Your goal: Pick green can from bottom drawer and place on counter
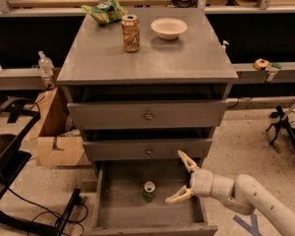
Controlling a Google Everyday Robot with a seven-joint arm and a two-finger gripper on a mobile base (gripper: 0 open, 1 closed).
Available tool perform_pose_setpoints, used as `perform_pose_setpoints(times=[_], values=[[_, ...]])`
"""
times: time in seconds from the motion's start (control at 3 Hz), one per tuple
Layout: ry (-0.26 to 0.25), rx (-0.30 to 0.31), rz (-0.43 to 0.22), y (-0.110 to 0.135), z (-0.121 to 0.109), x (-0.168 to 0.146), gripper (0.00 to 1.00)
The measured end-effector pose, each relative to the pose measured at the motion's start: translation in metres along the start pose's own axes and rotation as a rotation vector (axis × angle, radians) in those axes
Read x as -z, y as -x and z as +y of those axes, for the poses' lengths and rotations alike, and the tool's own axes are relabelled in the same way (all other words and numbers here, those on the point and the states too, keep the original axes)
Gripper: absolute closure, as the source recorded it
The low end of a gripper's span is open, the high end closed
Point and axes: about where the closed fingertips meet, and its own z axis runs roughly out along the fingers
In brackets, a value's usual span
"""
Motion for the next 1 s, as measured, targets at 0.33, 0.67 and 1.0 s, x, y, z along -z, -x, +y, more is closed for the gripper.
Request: perform_pose_setpoints(times=[0.33,0.67,1.0], values=[[0.047,-0.034,-0.005,-0.072,0.015,-0.020,0.00],[0.081,-0.110,0.019,-0.141,0.030,-0.044,0.00],[0.080,-0.120,0.028,-0.152,0.031,-0.052,0.00]])
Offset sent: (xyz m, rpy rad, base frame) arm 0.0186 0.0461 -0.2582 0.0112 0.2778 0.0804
